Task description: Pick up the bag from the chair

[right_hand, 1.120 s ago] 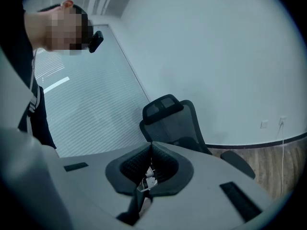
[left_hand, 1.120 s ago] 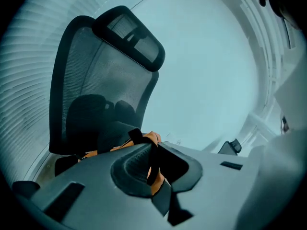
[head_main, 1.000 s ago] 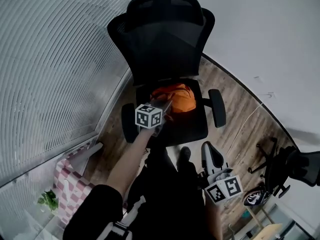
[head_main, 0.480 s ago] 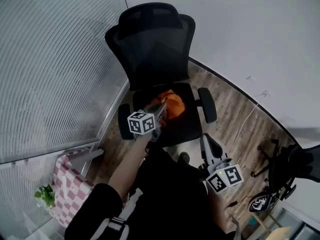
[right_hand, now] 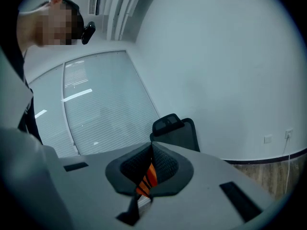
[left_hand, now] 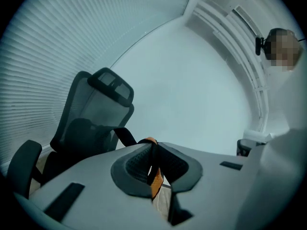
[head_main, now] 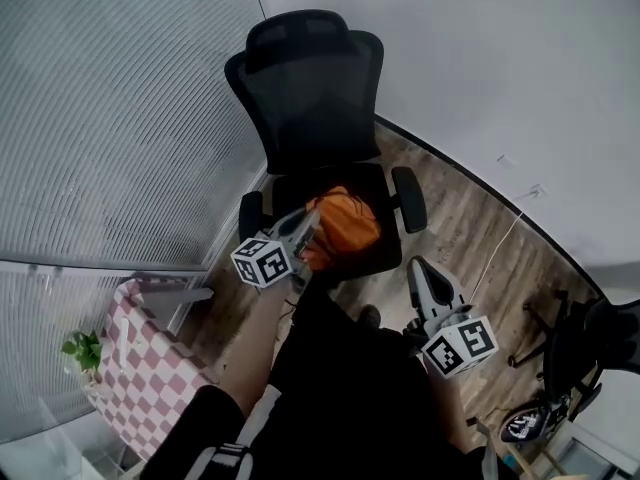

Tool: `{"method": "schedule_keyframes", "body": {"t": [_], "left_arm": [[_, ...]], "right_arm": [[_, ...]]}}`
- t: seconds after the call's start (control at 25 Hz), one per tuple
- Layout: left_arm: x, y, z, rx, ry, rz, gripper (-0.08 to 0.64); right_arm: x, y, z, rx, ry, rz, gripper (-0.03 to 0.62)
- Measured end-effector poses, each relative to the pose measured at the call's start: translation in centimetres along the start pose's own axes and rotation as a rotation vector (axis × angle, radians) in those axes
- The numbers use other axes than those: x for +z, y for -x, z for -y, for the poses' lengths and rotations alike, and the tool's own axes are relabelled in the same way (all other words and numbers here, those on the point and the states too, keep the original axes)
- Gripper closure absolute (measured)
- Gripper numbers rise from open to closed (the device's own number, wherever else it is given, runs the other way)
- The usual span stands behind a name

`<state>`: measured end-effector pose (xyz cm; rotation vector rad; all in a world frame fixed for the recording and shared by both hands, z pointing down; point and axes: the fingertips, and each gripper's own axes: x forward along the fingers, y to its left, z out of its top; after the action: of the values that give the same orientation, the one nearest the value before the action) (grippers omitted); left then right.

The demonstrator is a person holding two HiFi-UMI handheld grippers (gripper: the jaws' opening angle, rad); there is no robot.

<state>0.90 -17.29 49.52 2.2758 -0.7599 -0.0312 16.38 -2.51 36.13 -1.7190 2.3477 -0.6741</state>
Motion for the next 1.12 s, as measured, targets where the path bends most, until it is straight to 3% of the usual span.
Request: {"method": "schedule_keyframes", "body": {"t": [0.4, 0.64, 1.12], "left_arm": [[0.8, 8.2, 10.6, 0.015, -0.103, 0.169, 0.506], [-0.4, 11.6, 15.7, 0.013, -0.169, 0.132, 0.506], [-2.3, 20.0, 20.8, -0.032, -0.175, 0.178, 0.506]], "right_arm": [[-1.6, 6.4, -0.3, 0.107, 0.033, -0.070, 0.574], [-2.1, 7.9, -0.5, 0.137, 0.034, -0.086, 0.574], [-5.0, 9.8, -4.7, 0.137, 0.040, -0.100, 0.574]]}}
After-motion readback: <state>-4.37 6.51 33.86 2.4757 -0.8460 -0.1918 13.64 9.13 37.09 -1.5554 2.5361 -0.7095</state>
